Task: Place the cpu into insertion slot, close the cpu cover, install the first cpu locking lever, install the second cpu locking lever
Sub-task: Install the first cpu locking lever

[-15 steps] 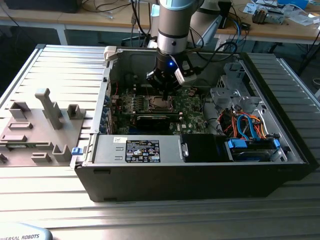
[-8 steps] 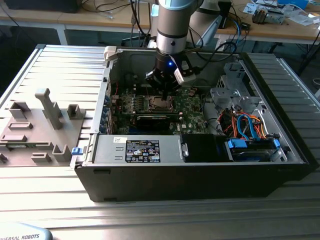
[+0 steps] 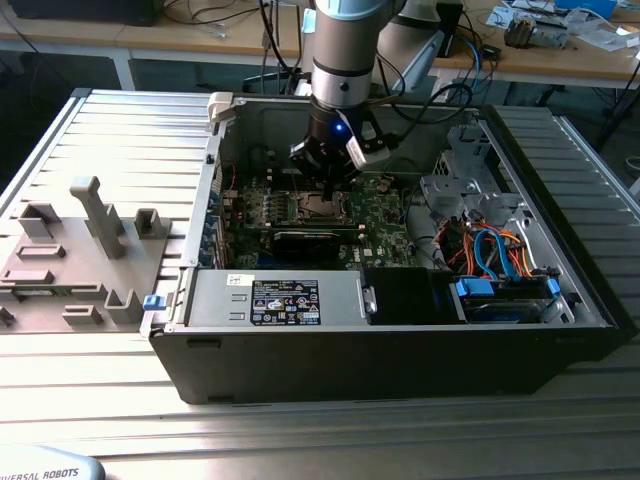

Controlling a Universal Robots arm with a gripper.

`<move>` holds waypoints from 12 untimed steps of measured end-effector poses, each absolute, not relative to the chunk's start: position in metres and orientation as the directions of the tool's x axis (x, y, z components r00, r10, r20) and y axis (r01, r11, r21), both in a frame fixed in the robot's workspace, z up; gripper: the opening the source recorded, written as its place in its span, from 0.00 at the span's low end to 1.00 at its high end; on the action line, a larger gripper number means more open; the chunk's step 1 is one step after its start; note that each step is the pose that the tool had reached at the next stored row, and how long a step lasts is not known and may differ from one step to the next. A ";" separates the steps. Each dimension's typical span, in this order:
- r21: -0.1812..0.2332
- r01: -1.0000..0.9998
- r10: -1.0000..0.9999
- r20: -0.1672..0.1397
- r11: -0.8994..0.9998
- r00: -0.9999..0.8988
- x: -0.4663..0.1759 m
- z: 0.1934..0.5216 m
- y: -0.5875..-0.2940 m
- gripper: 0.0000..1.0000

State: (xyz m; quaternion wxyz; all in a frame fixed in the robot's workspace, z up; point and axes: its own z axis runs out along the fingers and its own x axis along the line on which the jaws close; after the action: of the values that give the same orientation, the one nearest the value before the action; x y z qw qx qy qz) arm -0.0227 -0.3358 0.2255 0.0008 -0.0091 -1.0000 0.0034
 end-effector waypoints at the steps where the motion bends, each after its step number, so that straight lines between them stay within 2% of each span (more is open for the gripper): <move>1: -0.007 0.018 0.018 0.001 1.000 -1.000 -0.023 0.226 -0.336 0.11; 12: -0.007 0.018 0.018 0.001 1.000 -1.000 -0.026 0.225 -0.336 0.11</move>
State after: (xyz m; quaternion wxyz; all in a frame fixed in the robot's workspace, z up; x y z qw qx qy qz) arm -0.0263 -0.3358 0.2255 0.0007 -0.0091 -1.0000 0.0034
